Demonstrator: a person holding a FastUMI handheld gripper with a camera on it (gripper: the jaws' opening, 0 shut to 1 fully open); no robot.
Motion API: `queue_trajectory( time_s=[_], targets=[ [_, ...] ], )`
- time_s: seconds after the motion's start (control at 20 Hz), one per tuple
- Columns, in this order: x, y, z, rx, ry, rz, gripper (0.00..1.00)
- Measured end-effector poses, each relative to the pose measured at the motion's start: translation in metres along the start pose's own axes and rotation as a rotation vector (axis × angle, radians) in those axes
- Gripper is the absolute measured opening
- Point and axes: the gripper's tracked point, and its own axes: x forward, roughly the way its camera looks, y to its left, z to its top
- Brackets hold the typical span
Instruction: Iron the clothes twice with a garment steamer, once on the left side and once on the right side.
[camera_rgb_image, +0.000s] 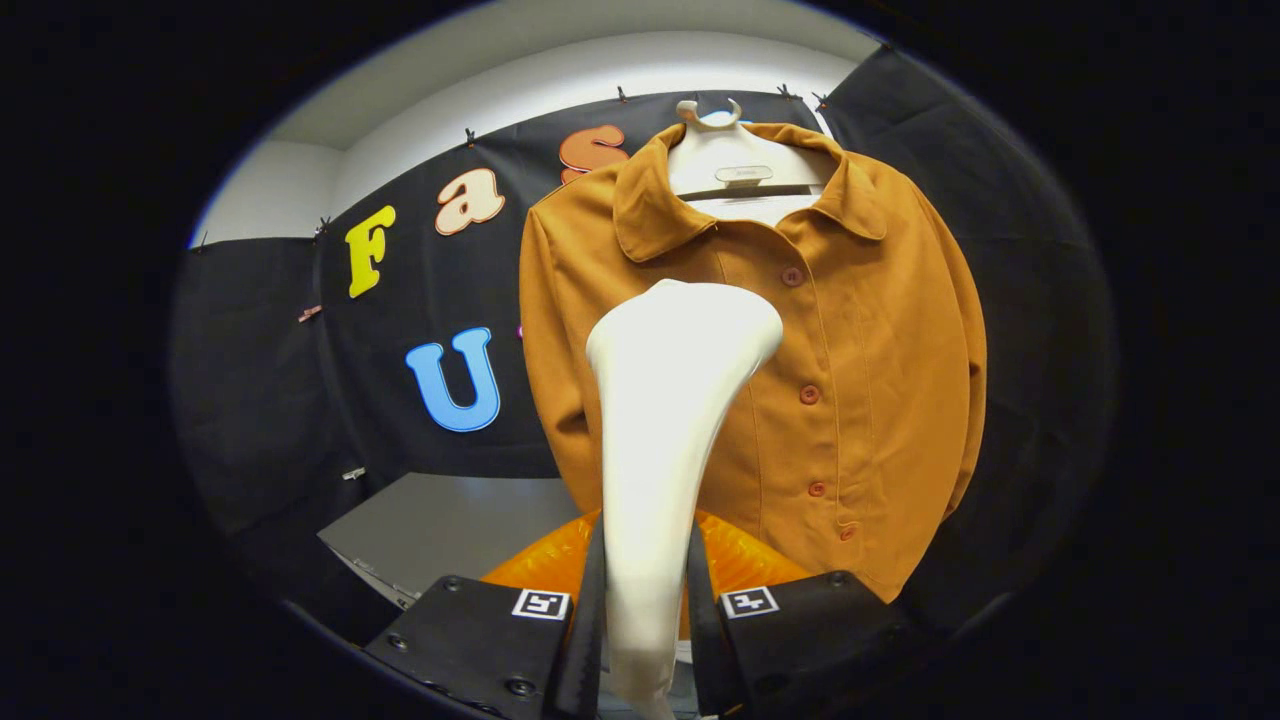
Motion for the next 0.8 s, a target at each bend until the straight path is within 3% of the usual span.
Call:
queue_trajectory(
  time_s=[0.45, 0.8],
  targets=[
    [0.038, -0.021, -0.028, 0.093, 0.104, 0.090, 0.40],
    [0.049, -0.034, -0.054, 0.101, 0.171, 0.098, 0.40]
  ],
)
